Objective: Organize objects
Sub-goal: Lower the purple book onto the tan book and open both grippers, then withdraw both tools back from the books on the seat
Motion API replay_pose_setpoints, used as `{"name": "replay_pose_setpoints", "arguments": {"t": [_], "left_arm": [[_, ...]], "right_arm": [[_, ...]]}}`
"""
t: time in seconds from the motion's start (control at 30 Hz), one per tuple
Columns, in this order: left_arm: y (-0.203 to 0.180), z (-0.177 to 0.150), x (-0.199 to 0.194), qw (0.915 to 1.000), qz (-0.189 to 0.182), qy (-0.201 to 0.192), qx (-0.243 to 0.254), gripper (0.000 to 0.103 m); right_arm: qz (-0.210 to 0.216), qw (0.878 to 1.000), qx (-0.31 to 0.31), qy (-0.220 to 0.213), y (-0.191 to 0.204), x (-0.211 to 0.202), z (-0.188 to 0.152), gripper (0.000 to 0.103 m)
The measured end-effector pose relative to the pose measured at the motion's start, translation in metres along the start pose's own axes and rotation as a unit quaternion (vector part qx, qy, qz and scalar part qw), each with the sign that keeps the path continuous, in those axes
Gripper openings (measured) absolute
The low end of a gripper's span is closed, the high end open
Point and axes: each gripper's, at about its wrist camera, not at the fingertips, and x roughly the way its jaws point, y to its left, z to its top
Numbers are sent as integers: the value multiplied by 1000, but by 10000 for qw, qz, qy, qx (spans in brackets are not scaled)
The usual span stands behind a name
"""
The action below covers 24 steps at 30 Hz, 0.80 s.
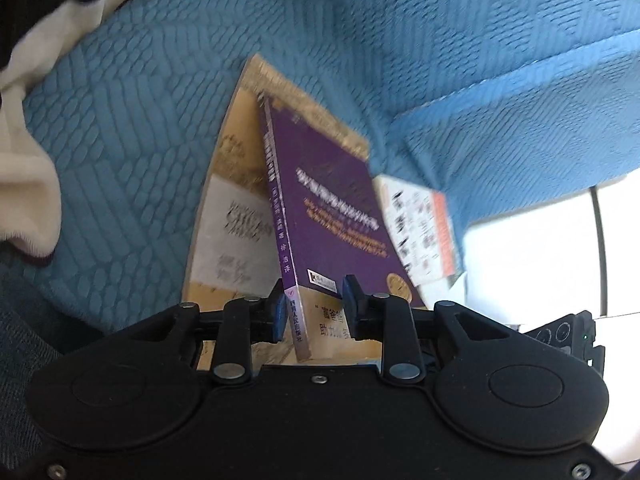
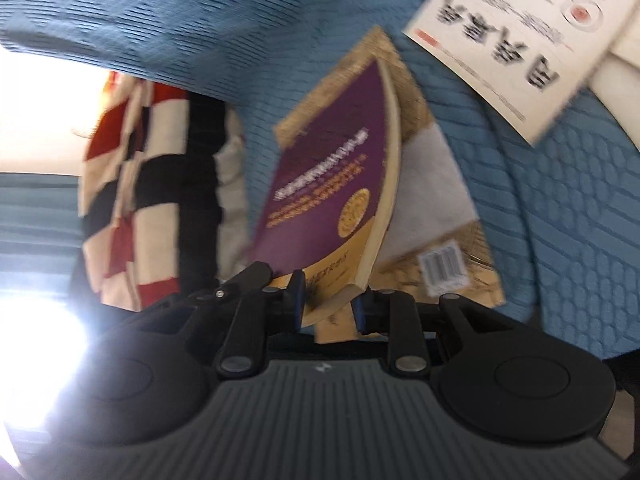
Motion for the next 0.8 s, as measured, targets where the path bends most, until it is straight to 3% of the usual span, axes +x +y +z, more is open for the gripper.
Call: {"name": "replay_pose_setpoints", "arguments": {"t": [0.27, 0.33, 0.37, 0.43, 0.63, 0.8], "left_arm": [[11, -7, 19, 9991, 368, 223, -65, 28], [10, -7, 21, 9984, 502, 251, 12, 31], [8, -7, 24, 9981, 543, 273, 65, 37], [9, -6, 22, 9976, 610, 281, 156, 38], [-4, -6, -1, 9970, 703, 17, 337, 43], [-40, -9, -24, 9932, 755, -290, 837, 45]], "right_arm": [[-278, 9995, 145, 52, -17, 14, -3, 30], [-560, 9984, -18, -5, -16, 14, -3, 38], [-825, 9965, -137, 8, -13, 14, -2, 39], [-1294, 9903, -492, 76, -8, 14, -4, 38], [-1389, 9876, -715, -177, 1, -11, -6, 38], [-1477, 9818, -1056, -554, 26, -38, -7, 38]]}}
